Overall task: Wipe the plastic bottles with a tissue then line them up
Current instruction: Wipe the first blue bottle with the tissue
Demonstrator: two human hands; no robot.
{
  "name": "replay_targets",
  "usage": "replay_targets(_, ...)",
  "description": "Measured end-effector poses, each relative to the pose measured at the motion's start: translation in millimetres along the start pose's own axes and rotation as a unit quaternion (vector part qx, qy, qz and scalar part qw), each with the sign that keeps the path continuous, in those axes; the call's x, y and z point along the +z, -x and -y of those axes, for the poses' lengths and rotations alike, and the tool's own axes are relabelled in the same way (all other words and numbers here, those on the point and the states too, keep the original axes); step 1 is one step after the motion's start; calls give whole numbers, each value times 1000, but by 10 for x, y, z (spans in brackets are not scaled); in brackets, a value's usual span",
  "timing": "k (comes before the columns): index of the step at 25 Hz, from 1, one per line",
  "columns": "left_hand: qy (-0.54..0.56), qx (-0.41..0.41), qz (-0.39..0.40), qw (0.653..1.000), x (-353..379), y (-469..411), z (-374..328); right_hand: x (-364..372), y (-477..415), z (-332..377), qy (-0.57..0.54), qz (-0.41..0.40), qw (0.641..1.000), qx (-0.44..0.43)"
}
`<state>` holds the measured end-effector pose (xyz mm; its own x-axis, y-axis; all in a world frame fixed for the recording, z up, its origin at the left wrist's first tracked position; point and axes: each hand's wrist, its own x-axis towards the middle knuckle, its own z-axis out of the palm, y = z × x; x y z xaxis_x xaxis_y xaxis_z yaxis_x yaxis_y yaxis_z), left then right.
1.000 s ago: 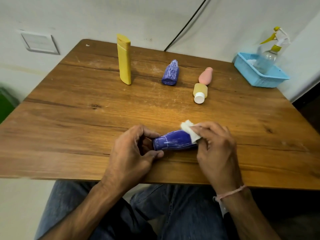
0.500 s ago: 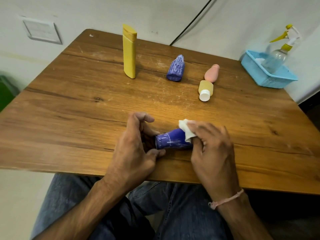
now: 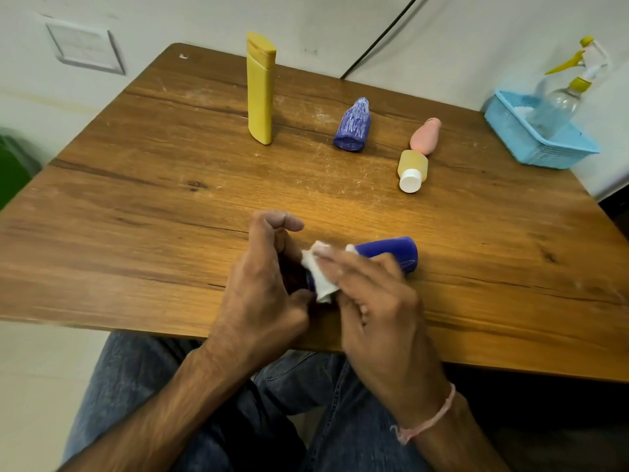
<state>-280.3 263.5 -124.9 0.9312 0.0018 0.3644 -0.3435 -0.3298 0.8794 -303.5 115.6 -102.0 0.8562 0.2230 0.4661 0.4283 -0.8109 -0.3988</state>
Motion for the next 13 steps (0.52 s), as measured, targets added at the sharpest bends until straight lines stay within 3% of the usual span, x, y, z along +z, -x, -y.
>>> replay_targets(2,4,0,-2,1000,-11,8,-12,-13,25,-25,-25,22,999,-37)
replay_targets(7,-28,-43,11,999,-12,-2,-45,-156,-103,-404,63,-65,990,107)
replay_targets(11,-42,-41,20,998,-26,-4,-37,-26,89,-84,-19,-5,1000,-14)
replay_targets(13,-40,-48,16,998,-26,-8,-49,-96,68,-223,-15,-3,1000,-15)
